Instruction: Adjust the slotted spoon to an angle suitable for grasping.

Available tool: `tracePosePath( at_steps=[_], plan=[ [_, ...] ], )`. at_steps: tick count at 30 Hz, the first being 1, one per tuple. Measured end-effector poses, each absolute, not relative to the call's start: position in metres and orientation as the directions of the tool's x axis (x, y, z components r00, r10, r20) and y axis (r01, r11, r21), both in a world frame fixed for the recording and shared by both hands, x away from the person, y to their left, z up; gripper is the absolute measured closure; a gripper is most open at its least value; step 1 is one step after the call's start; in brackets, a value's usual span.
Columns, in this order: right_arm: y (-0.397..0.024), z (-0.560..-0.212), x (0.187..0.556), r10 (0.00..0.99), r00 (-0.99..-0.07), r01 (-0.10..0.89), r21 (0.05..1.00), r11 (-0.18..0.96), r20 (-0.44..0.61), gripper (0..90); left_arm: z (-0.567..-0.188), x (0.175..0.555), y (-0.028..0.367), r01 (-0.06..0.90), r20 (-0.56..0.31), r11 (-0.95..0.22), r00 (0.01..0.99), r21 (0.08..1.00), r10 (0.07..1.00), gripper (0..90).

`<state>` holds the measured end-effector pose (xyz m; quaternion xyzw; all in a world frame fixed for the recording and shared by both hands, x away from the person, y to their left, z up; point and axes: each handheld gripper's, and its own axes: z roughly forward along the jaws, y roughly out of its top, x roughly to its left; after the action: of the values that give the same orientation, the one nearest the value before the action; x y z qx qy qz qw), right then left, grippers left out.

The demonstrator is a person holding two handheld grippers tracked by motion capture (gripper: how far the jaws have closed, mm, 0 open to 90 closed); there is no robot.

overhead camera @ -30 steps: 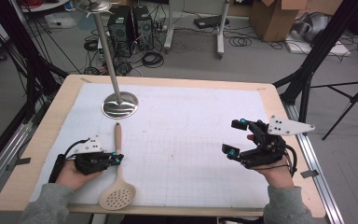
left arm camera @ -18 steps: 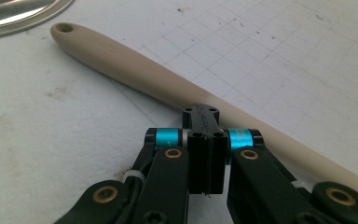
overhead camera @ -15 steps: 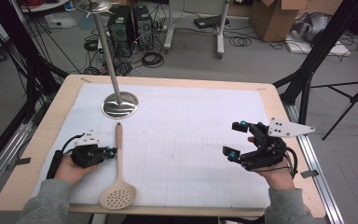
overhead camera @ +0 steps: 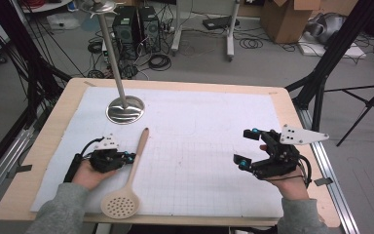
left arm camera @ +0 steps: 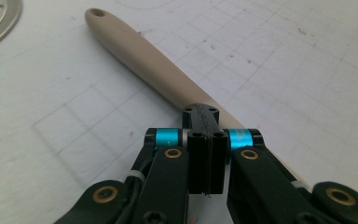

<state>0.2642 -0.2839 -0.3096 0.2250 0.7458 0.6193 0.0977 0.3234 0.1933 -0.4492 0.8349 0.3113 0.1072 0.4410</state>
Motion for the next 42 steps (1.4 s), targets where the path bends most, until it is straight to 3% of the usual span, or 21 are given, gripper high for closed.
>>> tracePosePath(
  at_steps=[12, 17, 25, 33, 42],
  plan=[
    [-0.291, -0.307, 0.259, 0.468, -0.873, 0.213, 0.97, 0.116, 0.136, 8.9, -0.45, 0.321, 0.174, 0.411, -0.084, -0.452, 0.806, 0.792, 0.586, 89.8],
    [-0.289, -0.304, 0.258, 0.468, -0.874, 0.211, 0.97, 0.117, 0.134, 8.9, -0.447, 0.314, 0.175, 0.356, -0.002, -0.494, 0.814, 0.793, 0.582, 89.6],
    [-0.292, -0.3, 0.255, 0.466, -0.876, 0.194, 0.976, 0.101, 0.126, 8.9, -0.428, 0.302, 0.178, 0.337, -0.058, -0.445, 0.845, 0.83, 0.532, 89.7],
    [-0.288, -0.3, 0.257, 0.462, -0.877, 0.204, 0.972, 0.116, 0.129, 8.9, -0.424, 0.286, 0.161, 0.284, -0.047, -0.521, 0.906, 0.805, 0.421, 89.7],
    [-0.286, -0.3, 0.258, 0.454, -0.882, 0.2, 0.973, 0.115, 0.128, 8.9, -0.433, 0.286, 0.163, 0.308, -0.053, -0.577, 0.908, 0.756, 0.415, 89.7]
  ],
)
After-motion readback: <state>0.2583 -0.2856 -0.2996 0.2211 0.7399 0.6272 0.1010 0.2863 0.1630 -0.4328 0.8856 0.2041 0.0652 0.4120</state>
